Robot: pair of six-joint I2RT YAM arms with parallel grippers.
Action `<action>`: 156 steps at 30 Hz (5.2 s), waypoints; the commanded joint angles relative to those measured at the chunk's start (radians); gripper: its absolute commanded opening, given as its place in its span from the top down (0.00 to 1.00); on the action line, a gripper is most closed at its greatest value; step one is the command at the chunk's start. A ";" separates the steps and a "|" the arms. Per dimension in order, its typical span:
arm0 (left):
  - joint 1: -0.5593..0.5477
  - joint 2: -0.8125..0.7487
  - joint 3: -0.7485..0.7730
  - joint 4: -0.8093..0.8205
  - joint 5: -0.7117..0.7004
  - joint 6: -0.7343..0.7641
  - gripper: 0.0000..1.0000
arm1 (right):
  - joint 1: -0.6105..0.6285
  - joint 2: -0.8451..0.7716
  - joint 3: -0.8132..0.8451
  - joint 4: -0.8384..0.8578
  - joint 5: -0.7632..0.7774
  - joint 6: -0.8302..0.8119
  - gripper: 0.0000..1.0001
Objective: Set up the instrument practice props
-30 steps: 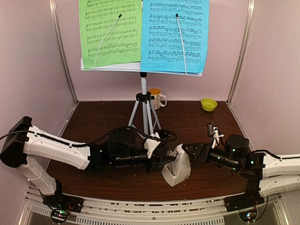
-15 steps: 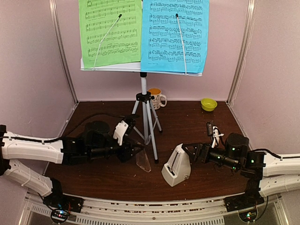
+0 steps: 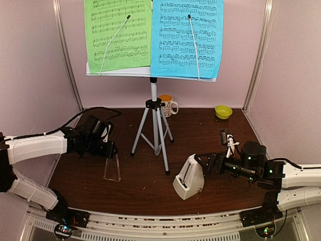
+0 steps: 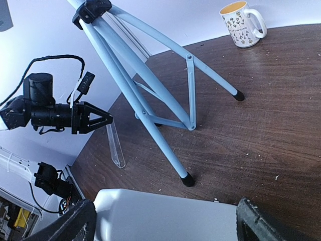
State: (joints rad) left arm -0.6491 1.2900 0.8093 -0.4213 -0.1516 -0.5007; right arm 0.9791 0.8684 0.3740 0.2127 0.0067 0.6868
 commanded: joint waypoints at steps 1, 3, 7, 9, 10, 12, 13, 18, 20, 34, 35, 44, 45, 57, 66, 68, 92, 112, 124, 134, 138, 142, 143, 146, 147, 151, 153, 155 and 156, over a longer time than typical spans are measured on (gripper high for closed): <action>0.057 0.117 0.078 -0.075 0.006 0.022 0.89 | -0.007 0.028 -0.010 -0.205 0.000 -0.051 0.03; 0.081 0.182 0.119 -0.082 -0.006 0.036 0.89 | -0.008 0.029 0.002 -0.208 -0.002 -0.056 0.03; 0.127 0.300 0.175 -0.054 0.001 0.051 0.89 | -0.007 0.032 0.021 -0.204 -0.003 -0.063 0.02; 0.145 0.328 0.193 -0.043 0.002 0.055 0.89 | -0.007 0.033 0.031 -0.207 -0.003 -0.066 0.02; 0.154 0.343 0.201 -0.040 0.002 0.057 0.89 | -0.007 0.033 0.036 -0.207 -0.004 -0.068 0.02; 0.163 0.366 0.214 -0.033 0.004 0.060 0.85 | -0.007 0.031 0.047 -0.208 -0.006 -0.070 0.02; 0.163 0.376 0.221 -0.029 0.006 0.063 0.81 | -0.008 0.032 0.053 -0.209 -0.007 -0.070 0.02; 0.166 0.385 0.252 -0.039 -0.007 0.070 0.43 | -0.008 0.017 0.097 -0.236 -0.004 -0.077 0.00; 0.166 0.369 0.249 -0.042 -0.015 0.069 0.30 | -0.008 0.003 0.122 -0.256 -0.003 -0.079 0.00; 0.105 -0.076 -0.114 0.204 0.079 0.110 0.25 | -0.009 -0.191 0.084 -0.433 0.042 -0.009 0.01; 0.089 -0.107 -0.142 0.234 0.095 0.118 0.26 | -0.009 -0.201 0.062 -0.439 0.044 0.001 0.03; -0.104 -0.172 -0.247 0.474 0.175 0.199 0.33 | -0.002 -0.155 -0.111 -0.375 0.000 0.113 0.32; -0.114 -0.154 -0.244 0.489 0.181 0.202 0.35 | 0.002 -0.143 -0.128 -0.354 -0.003 0.118 0.36; -0.354 0.163 -0.103 0.674 0.239 0.340 0.54 | 0.021 0.063 -0.170 -0.114 -0.044 0.130 0.54; -0.438 0.344 0.005 0.731 0.271 0.375 0.57 | 0.020 0.180 -0.110 -0.053 -0.002 0.120 0.59; -0.441 0.362 0.005 0.749 0.272 0.373 0.57 | 0.019 0.196 -0.102 -0.042 0.016 0.116 0.59; -0.520 0.543 0.105 0.910 0.335 0.374 0.61 | -0.151 0.398 0.087 0.023 -0.091 -0.091 0.59; -0.474 0.395 -0.005 0.931 0.293 0.272 0.52 | -0.198 0.031 -0.036 -0.150 -0.095 -0.223 0.20; -0.437 0.400 0.066 0.854 0.285 0.240 0.55 | -0.197 0.172 -0.093 -0.149 -0.031 -0.110 0.51; -0.418 0.367 0.040 0.850 0.267 0.240 0.55 | -0.157 0.314 -0.100 0.066 -0.144 -0.095 0.54; -0.407 0.355 0.031 0.854 0.266 0.240 0.55 | -0.117 0.321 -0.089 0.072 -0.165 -0.097 0.54; -0.401 0.354 0.028 0.855 0.270 0.243 0.55 | -0.092 0.297 -0.095 0.062 -0.180 -0.097 0.53; -0.400 0.355 0.025 0.857 0.269 0.243 0.55 | -0.090 0.285 -0.097 0.053 -0.181 -0.103 0.53; -0.396 0.354 0.021 0.858 0.274 0.243 0.55 | -0.088 0.239 -0.101 0.007 -0.159 -0.116 0.51; -0.394 0.353 0.019 0.860 0.274 0.243 0.55 | -0.087 0.219 -0.100 -0.015 -0.151 -0.125 0.50; -0.393 0.347 0.013 0.860 0.274 0.246 0.55 | -0.088 0.118 -0.091 -0.121 -0.124 -0.147 0.31; -0.391 0.347 0.010 0.863 0.273 0.247 0.55 | -0.086 0.051 -0.099 -0.146 -0.121 -0.142 0.18; -0.391 0.347 0.008 0.870 0.274 0.249 0.55 | -0.079 -0.013 -0.100 -0.146 -0.105 -0.134 0.11; -0.391 0.348 0.007 0.874 0.276 0.249 0.55 | -0.073 -0.039 -0.096 -0.143 -0.095 -0.131 0.09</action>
State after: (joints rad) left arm -1.0466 1.6642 0.8299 0.3958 0.1238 -0.2531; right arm 0.8898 0.9192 0.2802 0.1066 -0.1329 0.5537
